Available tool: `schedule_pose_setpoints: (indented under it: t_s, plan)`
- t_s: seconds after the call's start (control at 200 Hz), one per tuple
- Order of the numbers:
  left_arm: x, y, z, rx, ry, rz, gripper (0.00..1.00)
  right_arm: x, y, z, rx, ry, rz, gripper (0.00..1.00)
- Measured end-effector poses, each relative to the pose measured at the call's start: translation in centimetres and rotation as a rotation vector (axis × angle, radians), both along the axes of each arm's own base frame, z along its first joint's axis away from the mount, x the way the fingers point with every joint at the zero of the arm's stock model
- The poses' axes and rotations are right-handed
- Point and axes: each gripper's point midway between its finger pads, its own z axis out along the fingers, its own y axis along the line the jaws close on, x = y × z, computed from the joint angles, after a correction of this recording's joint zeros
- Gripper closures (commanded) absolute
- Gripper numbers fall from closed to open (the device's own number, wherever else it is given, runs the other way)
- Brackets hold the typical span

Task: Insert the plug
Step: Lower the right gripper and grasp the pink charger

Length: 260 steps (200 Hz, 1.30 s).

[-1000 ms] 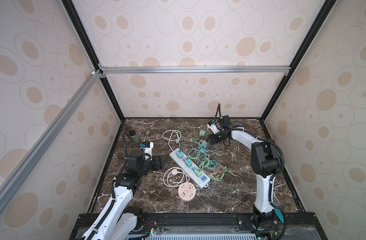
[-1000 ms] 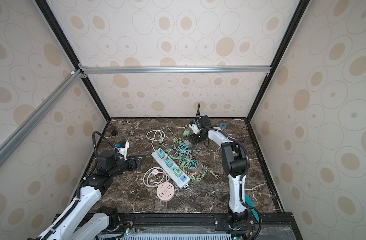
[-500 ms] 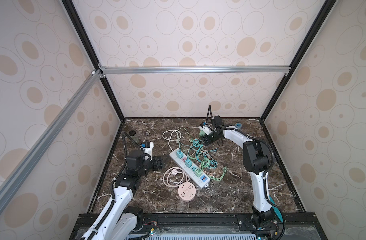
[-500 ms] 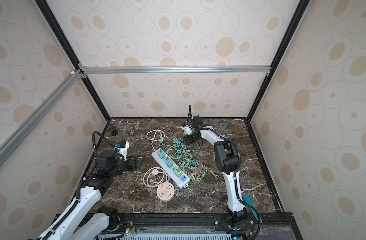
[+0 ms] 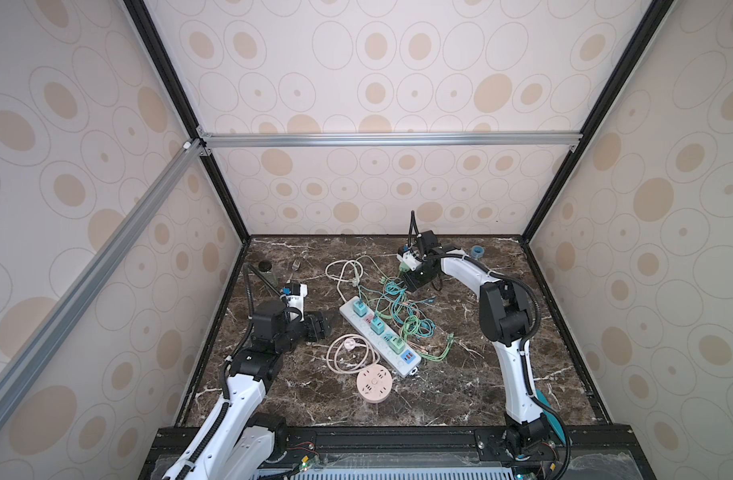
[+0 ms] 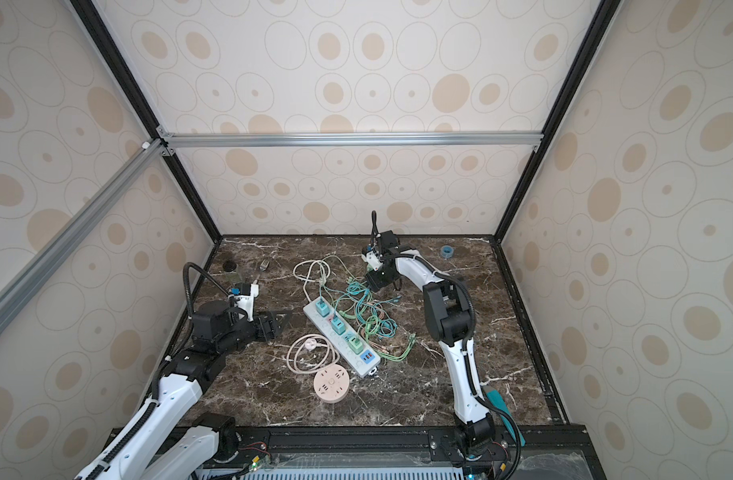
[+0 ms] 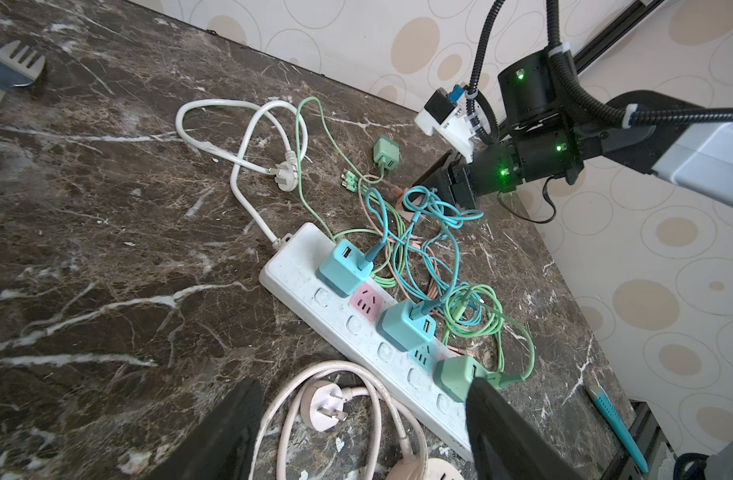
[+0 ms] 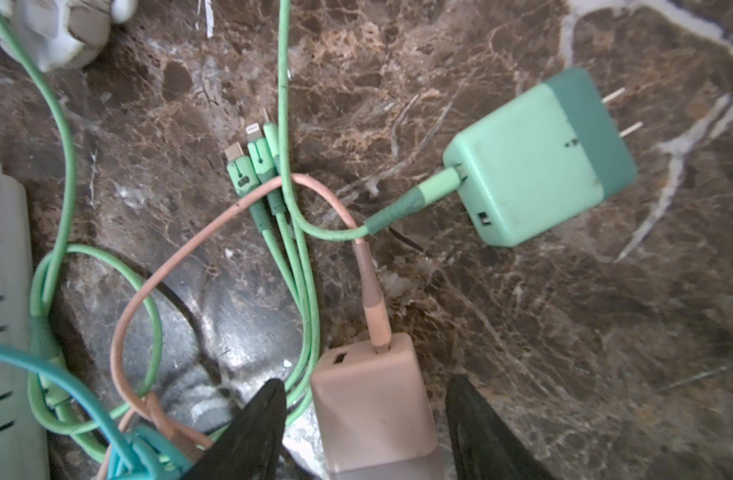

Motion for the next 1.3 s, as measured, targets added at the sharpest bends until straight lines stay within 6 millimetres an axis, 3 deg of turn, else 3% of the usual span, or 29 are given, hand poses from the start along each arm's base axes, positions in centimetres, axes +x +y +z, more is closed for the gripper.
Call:
schedule_pose_setpoints:
  t_s: [0.405, 1.07, 1.301]
  plan:
    - [-0.1, 0.0, 0.0, -0.001, -0.002, 0.0, 0.22, 0.1, 1.0, -1.9, -0.133, -0.002, 0.04, 0.42]
    - [-0.1, 0.0, 0.1, -0.002, -0.007, 0.0, 0.22, -0.3, 0.7, -1.6, -0.11, 0.014, 0.025, 0.55]
    - [-0.1, 0.0, 0.1, -0.002, -0.007, 0.0, 0.22, -1.2, -0.2, -1.0, -0.089, 0.037, -0.001, 0.6]
